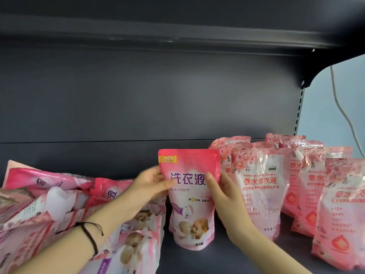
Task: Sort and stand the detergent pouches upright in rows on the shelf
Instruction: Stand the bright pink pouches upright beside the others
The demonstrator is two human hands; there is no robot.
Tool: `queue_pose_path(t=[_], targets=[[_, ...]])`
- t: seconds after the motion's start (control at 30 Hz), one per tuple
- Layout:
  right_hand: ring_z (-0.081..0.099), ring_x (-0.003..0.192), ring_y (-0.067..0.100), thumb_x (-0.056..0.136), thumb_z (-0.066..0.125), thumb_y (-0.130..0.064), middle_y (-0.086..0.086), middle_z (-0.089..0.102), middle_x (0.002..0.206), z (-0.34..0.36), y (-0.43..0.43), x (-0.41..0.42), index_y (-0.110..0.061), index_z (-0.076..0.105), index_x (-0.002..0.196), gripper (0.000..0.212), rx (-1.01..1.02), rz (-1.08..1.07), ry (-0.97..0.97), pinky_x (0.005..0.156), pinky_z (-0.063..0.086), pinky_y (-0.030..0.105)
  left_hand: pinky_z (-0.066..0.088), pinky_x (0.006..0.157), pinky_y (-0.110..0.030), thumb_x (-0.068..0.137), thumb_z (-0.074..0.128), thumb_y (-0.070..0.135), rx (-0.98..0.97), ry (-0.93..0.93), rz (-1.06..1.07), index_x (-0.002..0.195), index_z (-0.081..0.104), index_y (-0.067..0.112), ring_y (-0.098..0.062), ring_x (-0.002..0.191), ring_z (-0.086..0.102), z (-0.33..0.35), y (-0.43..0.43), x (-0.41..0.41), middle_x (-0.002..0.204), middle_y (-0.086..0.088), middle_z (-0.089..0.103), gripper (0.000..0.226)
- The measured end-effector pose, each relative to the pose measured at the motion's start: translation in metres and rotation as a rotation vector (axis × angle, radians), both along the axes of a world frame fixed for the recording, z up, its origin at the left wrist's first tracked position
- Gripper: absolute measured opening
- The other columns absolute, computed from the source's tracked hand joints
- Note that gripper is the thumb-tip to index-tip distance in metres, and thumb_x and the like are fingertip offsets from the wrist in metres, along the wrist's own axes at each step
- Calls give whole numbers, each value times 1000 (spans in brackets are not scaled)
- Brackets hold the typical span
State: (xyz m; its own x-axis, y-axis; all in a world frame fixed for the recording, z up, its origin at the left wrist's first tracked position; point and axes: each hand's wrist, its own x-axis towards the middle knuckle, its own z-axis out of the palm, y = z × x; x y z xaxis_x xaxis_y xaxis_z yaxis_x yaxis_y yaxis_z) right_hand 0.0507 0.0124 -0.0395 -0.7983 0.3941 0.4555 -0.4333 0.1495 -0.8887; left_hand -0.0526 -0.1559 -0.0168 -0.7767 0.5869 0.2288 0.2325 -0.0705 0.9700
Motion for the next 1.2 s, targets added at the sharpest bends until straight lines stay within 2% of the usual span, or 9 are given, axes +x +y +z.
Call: queue_pose_path(t=[0.13,0.27,0.37,0.43,0.5,0.6,0.97,1.1,1.2], targets=[[62,99,36,91,62,-19,19,67,100,-24,-1,12,-8,61,98,14,-6,21,-61,88,54,49,54,87,-27,82,68,10,-97,54,-50,121,58,18,-13,108,66,-11,-4,4,114,2,71,40],[53,93,53,82,73,-34,35,58,97,-20,-8,12,5,57,93,43,-97,-63,6,83,49,59,55,80,-24,81,67,5,-57,111,-2,115,59,16,-14,101,69,-6,2,14,105,3,74,37],[59,81,49,67,77,-54,37,58,94,-15,-7,16,7,59,92,69,-143,-97,51,74,49,46,54,68,-17,79,67,-2,-16,136,14,108,62,13,-11,88,72,3,8,27,95,3,76,33],[66,79,28,78,74,-31,24,69,89,-9,0,25,1,65,89,35,-199,-71,101,75,53,36,54,65,-16,77,69,-4,24,164,35,104,64,12,-12,84,73,11,14,36,91,1,77,32],[66,80,25,82,67,-11,19,71,87,-7,10,37,-1,66,84,10,-245,-31,106,77,55,42,56,67,-18,75,71,-2,57,185,54,102,67,11,-14,84,73,16,23,49,90,-2,77,31],[64,83,30,79,67,-14,24,68,88,-5,30,56,-1,66,86,15,-299,-2,107,85,53,50,58,73,-23,69,74,6,110,169,74,101,69,11,-16,86,73,15,41,73,91,-5,76,33],[70,90,24,80,64,-23,6,73,92,-28,113,93,-19,66,95,15,-158,56,91,76,57,31,55,66,-18,72,75,9,183,116,220,98,70,10,-15,86,73,-22,123,133,90,-2,77,26],[62,110,16,84,60,-15,-7,62,121,-46,114,102,-40,34,133,61,131,82,226,86,54,27,54,74,-18,71,72,19,208,150,287,114,59,18,-11,94,71,-39,126,152,99,4,75,44],[44,133,11,79,75,-10,-13,35,147,-66,114,111,-45,14,144,96,353,60,262,99,46,20,53,83,-19,67,74,23,120,160,268,129,41,40,-7,105,66,-57,119,165,109,13,71,72]])
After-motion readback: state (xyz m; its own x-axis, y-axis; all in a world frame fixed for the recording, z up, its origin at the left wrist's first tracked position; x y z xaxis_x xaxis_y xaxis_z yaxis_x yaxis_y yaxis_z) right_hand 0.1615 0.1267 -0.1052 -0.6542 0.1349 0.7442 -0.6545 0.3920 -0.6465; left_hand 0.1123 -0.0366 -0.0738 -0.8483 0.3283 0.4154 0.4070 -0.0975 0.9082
